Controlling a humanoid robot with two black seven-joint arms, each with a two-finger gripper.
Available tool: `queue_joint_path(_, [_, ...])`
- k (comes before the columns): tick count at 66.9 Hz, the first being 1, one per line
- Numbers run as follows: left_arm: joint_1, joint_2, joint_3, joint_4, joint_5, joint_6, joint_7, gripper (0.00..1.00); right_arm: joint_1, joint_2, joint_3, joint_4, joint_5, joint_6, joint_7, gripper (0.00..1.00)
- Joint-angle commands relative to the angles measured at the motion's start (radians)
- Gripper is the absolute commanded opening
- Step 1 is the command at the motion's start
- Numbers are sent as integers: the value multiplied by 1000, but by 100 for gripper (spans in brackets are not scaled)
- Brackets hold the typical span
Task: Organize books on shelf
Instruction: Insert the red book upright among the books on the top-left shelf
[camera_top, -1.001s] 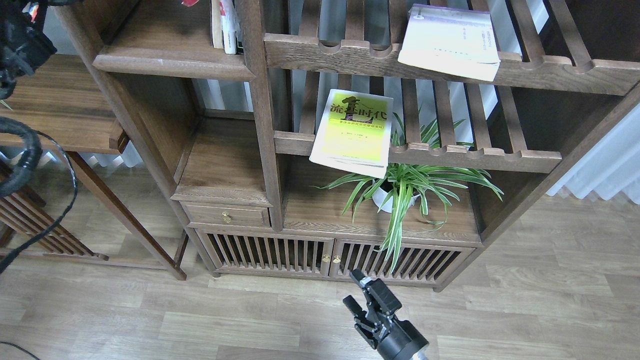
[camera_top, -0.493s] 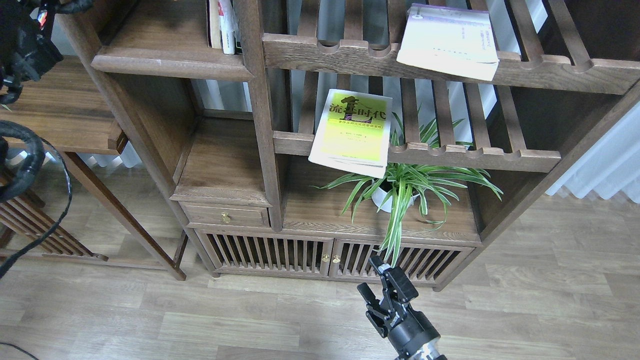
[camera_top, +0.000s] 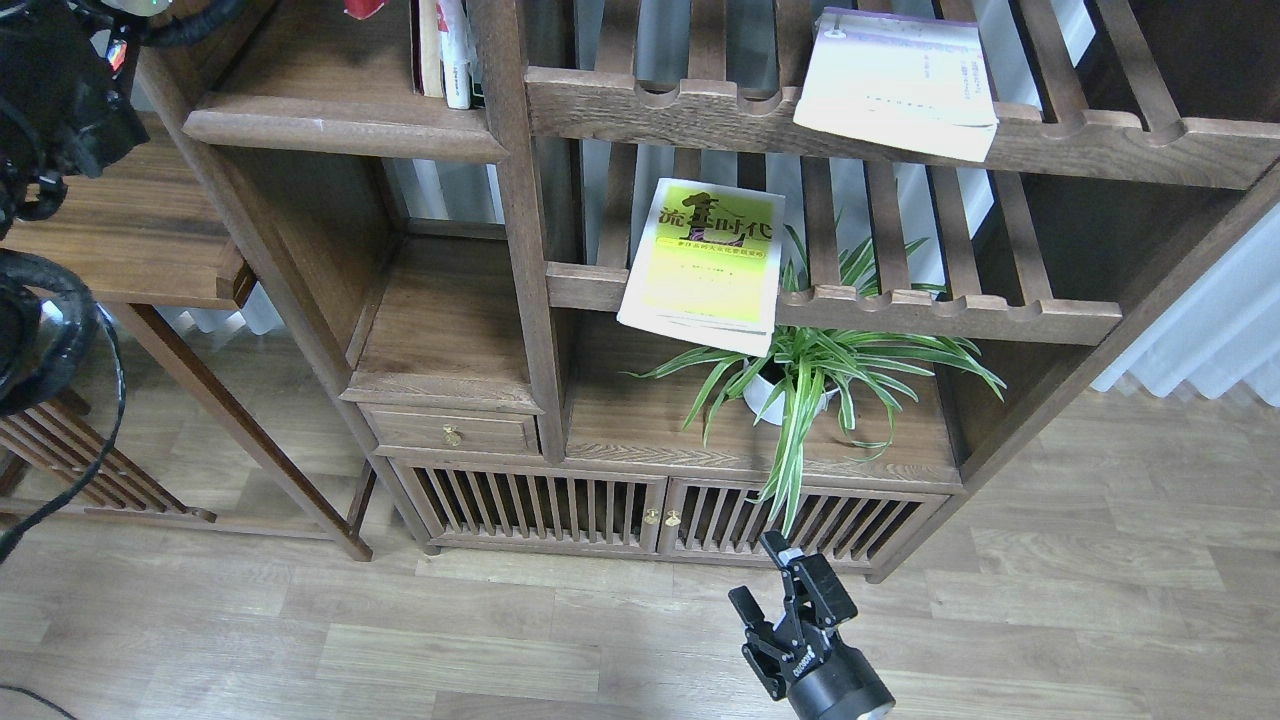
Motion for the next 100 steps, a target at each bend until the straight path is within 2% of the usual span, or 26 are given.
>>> queue_joint_path(1, [15,-1,7,1,0,5,71,8,-5,0,0,0,0,0,-1,99])
queue_joint_path(3, [20,-1,10,1,0,5,90,8,-6,0,0,0,0,0,-1,99])
queue_joint_path(9, [25,-1,13,10,0,6,100,8,-12,0,2,0,0,0,-1,99])
queue_joint_path(28, [22,-1,66,27,0,-3,102,8,-15,0,5,0,7,0,-3,99])
queue_joint_path(35, [17,-6,89,27,0,-4,87,8,-15,0,5,0,8,0,-3,99])
queue_joint_path(41, [19,-6,92,29,1,-4,58,8,-15,0,5,0,13,0,-3,99])
queue_joint_path(54, [20,-7,137,35,1,9,-87,8,-15,0,6,2,42,0,-6,99])
queue_joint_path(59, [25,-24,137,36,1,29,-114,8,-17,0,6,3,45,0,-8,99])
queue_joint_path(70, [54,-79,125,61,0,71,-122,8,-15,-5,6,9,48,0,-8,99])
queue_joint_path(81, [80,-102,122,102,0,77,-183,8,-14,-23,6,16,66,0,-8,99])
queue_joint_path(100, [108,-102,120,107,0,94,-205,8,-5,-66,6,23,103,0,-9,99])
